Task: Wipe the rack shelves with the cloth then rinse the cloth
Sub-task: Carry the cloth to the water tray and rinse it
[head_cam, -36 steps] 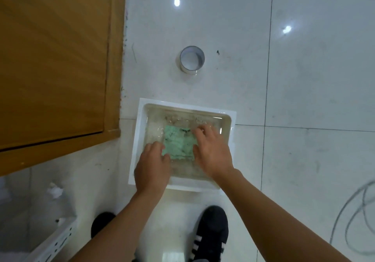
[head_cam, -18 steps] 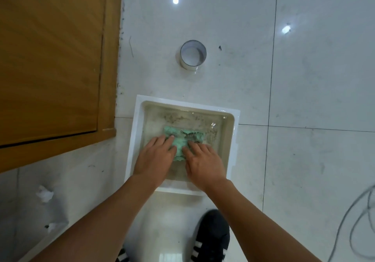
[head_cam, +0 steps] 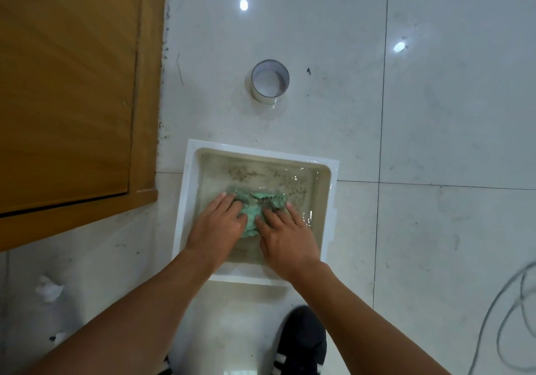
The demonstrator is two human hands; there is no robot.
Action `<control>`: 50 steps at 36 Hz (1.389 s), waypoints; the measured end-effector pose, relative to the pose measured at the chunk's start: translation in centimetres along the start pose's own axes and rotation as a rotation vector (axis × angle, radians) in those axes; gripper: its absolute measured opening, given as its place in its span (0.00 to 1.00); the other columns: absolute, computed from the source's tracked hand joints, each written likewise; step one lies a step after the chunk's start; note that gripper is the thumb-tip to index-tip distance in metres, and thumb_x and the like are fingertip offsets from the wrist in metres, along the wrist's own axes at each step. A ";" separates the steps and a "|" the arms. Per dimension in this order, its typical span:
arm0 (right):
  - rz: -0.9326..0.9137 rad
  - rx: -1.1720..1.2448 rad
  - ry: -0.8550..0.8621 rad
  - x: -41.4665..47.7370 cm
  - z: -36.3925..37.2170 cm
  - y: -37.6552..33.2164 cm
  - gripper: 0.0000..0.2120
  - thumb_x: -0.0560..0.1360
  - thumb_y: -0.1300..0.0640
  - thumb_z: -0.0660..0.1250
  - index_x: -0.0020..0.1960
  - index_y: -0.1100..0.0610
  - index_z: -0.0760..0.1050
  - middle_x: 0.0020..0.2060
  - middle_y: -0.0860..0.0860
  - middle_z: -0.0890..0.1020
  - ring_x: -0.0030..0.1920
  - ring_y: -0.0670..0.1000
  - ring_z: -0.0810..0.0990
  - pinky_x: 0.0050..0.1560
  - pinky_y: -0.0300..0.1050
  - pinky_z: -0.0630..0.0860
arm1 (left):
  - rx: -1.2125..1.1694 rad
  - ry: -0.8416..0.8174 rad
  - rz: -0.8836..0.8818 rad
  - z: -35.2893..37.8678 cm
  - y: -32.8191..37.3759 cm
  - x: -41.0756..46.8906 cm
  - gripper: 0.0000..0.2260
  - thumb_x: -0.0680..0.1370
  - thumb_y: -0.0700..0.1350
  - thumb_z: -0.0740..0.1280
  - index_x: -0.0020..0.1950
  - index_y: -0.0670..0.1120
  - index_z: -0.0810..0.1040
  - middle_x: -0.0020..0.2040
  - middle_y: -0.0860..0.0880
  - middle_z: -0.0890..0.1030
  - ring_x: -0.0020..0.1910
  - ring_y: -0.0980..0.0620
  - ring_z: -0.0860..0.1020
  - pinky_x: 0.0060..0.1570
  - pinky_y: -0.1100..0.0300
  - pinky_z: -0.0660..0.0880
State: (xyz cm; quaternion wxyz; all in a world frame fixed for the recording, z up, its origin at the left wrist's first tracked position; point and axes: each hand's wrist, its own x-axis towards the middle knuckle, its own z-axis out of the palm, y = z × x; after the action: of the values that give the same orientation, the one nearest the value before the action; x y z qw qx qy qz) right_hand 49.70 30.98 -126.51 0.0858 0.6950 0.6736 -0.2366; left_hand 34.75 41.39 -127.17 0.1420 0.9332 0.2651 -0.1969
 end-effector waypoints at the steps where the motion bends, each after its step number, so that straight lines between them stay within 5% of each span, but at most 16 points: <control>1: -0.006 -0.002 0.009 -0.1 0.0 0.0 0.22 0.76 0.50 0.63 0.67 0.54 0.78 0.64 0.55 0.79 0.65 0.57 0.77 0.74 0.59 0.62 | 0.008 -0.007 0.007 0.1 -0.1 0.0 0.15 0.67 0.38 0.77 0.53 0.42 0.84 0.60 0.38 0.82 0.64 0.38 0.78 0.70 0.43 0.70; 7: 0.043 0.083 0.137 0.6 -0.5 0.6 0.14 0.71 0.60 0.66 0.55 0.53 0.81 0.48 0.51 0.84 0.51 0.53 0.83 0.72 0.51 0.66 | 0.017 0.033 0.051 0.0 -0.2 -0.1 0.10 0.68 0.37 0.75 0.48 0.42 0.84 0.57 0.39 0.81 0.60 0.39 0.79 0.70 0.43 0.71; 12: 0.140 0.085 0.148 2.4 -1.2 1.1 0.12 0.66 0.65 0.68 0.47 0.54 0.81 0.39 0.51 0.81 0.39 0.56 0.80 0.55 0.49 0.73 | 0.019 0.093 0.079 -0.3 -0.6 0.1 0.07 0.69 0.36 0.73 0.45 0.43 0.84 0.54 0.41 0.82 0.56 0.40 0.80 0.67 0.46 0.73; 27: 0.172 0.013 0.023 2.3 -0.7 1.0 0.18 0.69 0.47 0.73 0.57 0.52 0.76 0.46 0.51 0.77 0.49 0.55 0.77 0.65 0.53 0.69 | 0.134 0.093 0.107 0.0 -1.9 0.7 0.08 0.68 0.34 0.75 0.46 0.40 0.83 0.52 0.38 0.81 0.56 0.38 0.79 0.67 0.44 0.72; 32: 0.167 0.021 0.023 2.4 -0.9 1.5 0.23 0.73 0.34 0.60 0.56 0.48 0.79 0.47 0.49 0.79 0.52 0.54 0.75 0.62 0.51 0.65 | 0.107 0.064 0.113 -0.8 -1.7 1.0 0.08 0.65 0.33 0.75 0.41 0.41 0.82 0.48 0.40 0.79 0.53 0.39 0.79 0.66 0.44 0.74; 36: 0.191 0.045 0.091 2.2 -1.1 1.5 0.19 0.77 0.39 0.57 0.51 0.47 0.82 0.44 0.48 0.80 0.49 0.54 0.76 0.56 0.51 0.65 | 0.092 0.038 0.114 -1.1 -1.6 1.0 0.08 0.65 0.33 0.75 0.40 0.42 0.82 0.48 0.41 0.80 0.52 0.39 0.79 0.66 0.45 0.74; 39: 0.184 -0.005 0.111 2.3 -0.7 1.6 0.06 0.74 0.49 0.67 0.48 0.49 0.81 0.42 0.49 0.79 0.46 0.55 0.76 0.52 0.50 0.67 | 0.103 0.009 0.123 -1.0 -1.8 1.1 0.09 0.64 0.33 0.76 0.40 0.42 0.82 0.48 0.41 0.80 0.53 0.40 0.79 0.66 0.46 0.73; 42: 0.182 -0.031 0.119 2.5 -0.2 1.3 0.10 0.68 0.60 0.71 0.48 0.52 0.78 0.41 0.51 0.77 0.43 0.56 0.74 0.49 0.51 0.69 | 0.133 0.025 0.171 -1.0 -2.1 1.2 0.07 0.67 0.33 0.74 0.42 0.43 0.82 0.47 0.42 0.79 0.52 0.40 0.79 0.67 0.46 0.72; 50: 0.146 -0.071 0.105 2.3 -0.2 1.1 0.12 0.69 0.61 0.69 0.52 0.54 0.76 0.44 0.53 0.77 0.44 0.57 0.74 0.51 0.51 0.70 | 0.304 -0.085 0.272 -0.9 -3.3 1.1 0.13 0.71 0.33 0.71 0.55 0.40 0.81 0.56 0.40 0.79 0.58 0.39 0.76 0.72 0.45 0.67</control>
State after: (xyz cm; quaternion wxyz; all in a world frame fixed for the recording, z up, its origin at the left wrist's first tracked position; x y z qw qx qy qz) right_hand 50.80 33.08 -127.60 0.0918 0.7502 0.6326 -0.1689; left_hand 34.06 44.87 -127.38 0.0362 0.9619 0.0975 -0.2528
